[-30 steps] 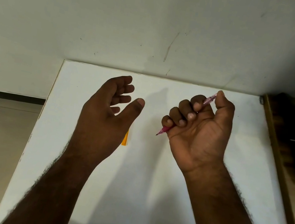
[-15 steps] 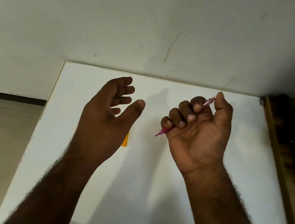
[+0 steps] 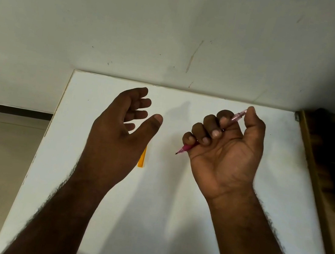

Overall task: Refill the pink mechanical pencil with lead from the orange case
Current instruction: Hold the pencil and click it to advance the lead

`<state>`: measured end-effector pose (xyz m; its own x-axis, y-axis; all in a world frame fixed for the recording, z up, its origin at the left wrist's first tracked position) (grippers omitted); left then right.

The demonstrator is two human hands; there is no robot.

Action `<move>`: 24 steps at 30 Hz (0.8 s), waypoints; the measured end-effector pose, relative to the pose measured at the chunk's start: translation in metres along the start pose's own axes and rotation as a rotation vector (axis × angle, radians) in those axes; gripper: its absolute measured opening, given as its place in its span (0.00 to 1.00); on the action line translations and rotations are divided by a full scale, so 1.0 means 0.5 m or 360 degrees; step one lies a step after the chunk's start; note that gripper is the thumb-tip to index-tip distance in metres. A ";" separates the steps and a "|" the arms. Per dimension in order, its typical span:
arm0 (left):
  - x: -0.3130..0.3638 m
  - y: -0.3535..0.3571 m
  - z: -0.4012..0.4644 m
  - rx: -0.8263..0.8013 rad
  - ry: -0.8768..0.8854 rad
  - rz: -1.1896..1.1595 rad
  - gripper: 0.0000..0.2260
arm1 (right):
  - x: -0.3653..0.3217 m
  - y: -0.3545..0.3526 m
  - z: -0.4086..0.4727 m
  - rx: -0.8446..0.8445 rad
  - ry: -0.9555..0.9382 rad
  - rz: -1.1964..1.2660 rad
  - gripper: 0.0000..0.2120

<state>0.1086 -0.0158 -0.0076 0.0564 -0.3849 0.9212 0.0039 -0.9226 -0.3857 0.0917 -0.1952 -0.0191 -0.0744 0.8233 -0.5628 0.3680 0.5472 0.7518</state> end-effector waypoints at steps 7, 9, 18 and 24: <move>0.001 0.001 0.001 -0.0001 -0.0001 -0.0010 0.20 | -0.002 0.002 -0.001 0.0020 -0.0027 -0.0018 0.22; 0.001 0.001 0.001 -0.0002 0.0002 -0.0013 0.20 | -0.004 0.002 -0.001 0.0020 -0.0057 -0.0015 0.22; 0.000 0.002 0.001 -0.0004 -0.0016 -0.0017 0.19 | -0.005 0.001 -0.003 0.0017 -0.0109 -0.0036 0.22; 0.001 0.002 0.002 -0.0001 -0.0019 -0.0013 0.19 | 0.000 0.002 -0.002 0.0006 -0.0075 -0.0039 0.22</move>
<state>0.1093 -0.0166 -0.0076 0.0681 -0.3771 0.9236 0.0036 -0.9257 -0.3782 0.0913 -0.1945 -0.0178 -0.0396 0.8013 -0.5969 0.3704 0.5666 0.7361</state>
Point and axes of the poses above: each hand's wrist, its own z-axis towards the middle knuckle, its own y-axis out of the palm, x = y × z, the point moved 5 cm from there along z, towards the middle knuckle
